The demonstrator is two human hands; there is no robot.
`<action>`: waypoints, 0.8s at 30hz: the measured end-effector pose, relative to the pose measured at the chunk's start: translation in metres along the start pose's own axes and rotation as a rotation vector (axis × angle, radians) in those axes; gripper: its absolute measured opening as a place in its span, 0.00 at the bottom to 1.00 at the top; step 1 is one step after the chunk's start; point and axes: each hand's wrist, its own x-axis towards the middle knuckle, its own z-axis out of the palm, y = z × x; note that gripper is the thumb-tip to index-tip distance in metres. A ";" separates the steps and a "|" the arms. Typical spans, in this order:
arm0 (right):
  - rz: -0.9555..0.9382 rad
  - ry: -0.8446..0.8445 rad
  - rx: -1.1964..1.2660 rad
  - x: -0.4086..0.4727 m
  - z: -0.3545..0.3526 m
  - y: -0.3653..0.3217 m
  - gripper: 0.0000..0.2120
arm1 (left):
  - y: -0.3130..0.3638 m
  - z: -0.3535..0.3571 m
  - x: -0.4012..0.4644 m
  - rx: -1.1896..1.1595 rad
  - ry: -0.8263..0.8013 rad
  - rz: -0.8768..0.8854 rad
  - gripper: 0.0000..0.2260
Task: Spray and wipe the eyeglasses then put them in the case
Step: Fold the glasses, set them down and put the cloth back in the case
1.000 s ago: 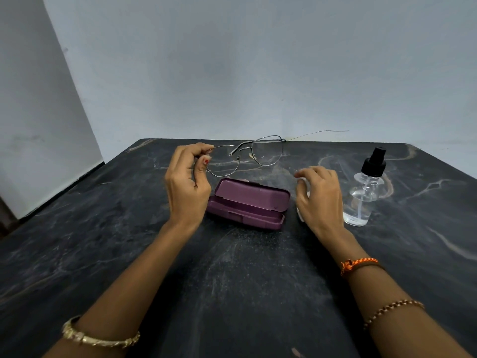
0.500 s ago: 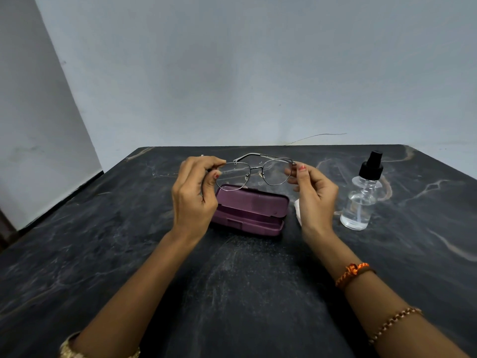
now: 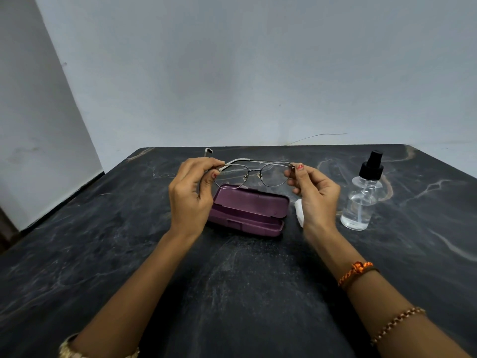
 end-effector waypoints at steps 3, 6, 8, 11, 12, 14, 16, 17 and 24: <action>-0.021 -0.028 -0.012 -0.001 0.001 0.000 0.08 | -0.002 0.000 0.001 -0.005 0.019 -0.055 0.07; -0.040 -0.073 -0.022 -0.003 0.002 -0.001 0.07 | -0.003 0.000 0.002 -0.040 0.047 -0.140 0.09; -0.052 -0.107 -0.043 -0.004 0.003 -0.002 0.07 | -0.002 0.000 0.003 -0.116 0.063 -0.228 0.11; -0.089 -0.136 -0.064 -0.005 0.004 -0.003 0.07 | -0.002 0.001 0.005 -0.216 0.091 -0.348 0.12; -0.106 -0.138 -0.081 -0.006 0.004 -0.003 0.07 | -0.003 0.001 0.005 -0.238 0.099 -0.383 0.12; -0.136 -0.139 -0.124 -0.006 0.004 -0.003 0.07 | -0.003 0.002 0.005 -0.269 0.111 -0.445 0.13; -0.163 -0.140 -0.162 -0.006 0.003 -0.002 0.07 | -0.004 0.003 0.005 -0.301 0.120 -0.506 0.13; -0.178 -0.138 -0.175 -0.006 0.003 -0.001 0.08 | -0.004 0.003 0.005 -0.314 0.124 -0.527 0.13; -0.236 -0.101 -0.246 -0.004 0.003 0.003 0.11 | -0.001 0.006 0.006 -0.361 0.156 -0.603 0.12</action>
